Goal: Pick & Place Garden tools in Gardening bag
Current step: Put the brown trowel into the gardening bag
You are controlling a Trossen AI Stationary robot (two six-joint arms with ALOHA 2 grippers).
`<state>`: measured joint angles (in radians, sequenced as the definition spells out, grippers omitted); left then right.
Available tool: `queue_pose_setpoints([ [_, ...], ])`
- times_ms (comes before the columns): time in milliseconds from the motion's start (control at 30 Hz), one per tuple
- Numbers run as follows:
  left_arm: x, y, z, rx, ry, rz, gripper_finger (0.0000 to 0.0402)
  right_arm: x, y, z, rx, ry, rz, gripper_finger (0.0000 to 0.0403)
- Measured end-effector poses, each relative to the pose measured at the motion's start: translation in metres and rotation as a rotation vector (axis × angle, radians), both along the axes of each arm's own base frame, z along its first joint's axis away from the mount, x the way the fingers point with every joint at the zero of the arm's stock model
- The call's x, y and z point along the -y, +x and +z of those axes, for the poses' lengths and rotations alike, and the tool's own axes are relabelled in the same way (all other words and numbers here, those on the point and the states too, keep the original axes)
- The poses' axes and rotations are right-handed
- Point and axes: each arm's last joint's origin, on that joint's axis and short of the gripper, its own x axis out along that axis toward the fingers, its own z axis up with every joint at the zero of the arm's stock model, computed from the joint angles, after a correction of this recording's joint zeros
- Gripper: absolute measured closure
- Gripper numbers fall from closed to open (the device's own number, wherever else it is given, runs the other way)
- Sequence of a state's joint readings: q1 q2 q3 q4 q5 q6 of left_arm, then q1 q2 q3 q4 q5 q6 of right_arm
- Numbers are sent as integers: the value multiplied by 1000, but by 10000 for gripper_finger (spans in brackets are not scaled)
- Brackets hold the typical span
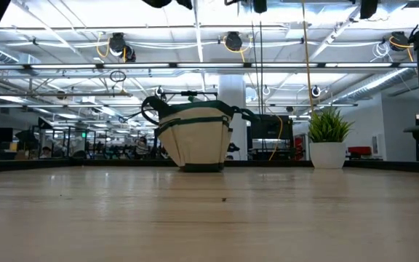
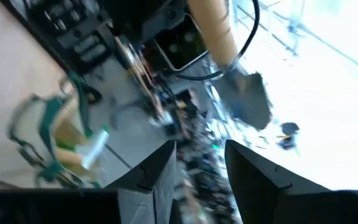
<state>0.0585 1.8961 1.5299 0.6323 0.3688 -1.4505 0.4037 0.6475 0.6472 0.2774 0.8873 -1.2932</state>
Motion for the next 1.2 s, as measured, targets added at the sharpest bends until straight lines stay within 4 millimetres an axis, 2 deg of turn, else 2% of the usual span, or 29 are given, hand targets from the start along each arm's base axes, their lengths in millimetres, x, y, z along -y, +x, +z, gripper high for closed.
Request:
queue_pose_setpoints([
  [200,-22,0,-6,-81,-48,-1,339,-13,8,-1,-100,-168,-96,272],
  [500,-40,-3,-10,-162,-131,-66,339,-28,30,-17,-215,-267,-74,273],
  [767,-34,-2,-23,-309,-158,-154,339,-32,39,-18,-186,-262,-79,273],
  [1033,-33,-2,-24,-330,-163,-161,339,-35,44,-23,-207,-274,-74,273],
  [1200,-25,-1,-27,-358,-171,-180,339,-36,51,-29,-239,-291,-83,273],
])
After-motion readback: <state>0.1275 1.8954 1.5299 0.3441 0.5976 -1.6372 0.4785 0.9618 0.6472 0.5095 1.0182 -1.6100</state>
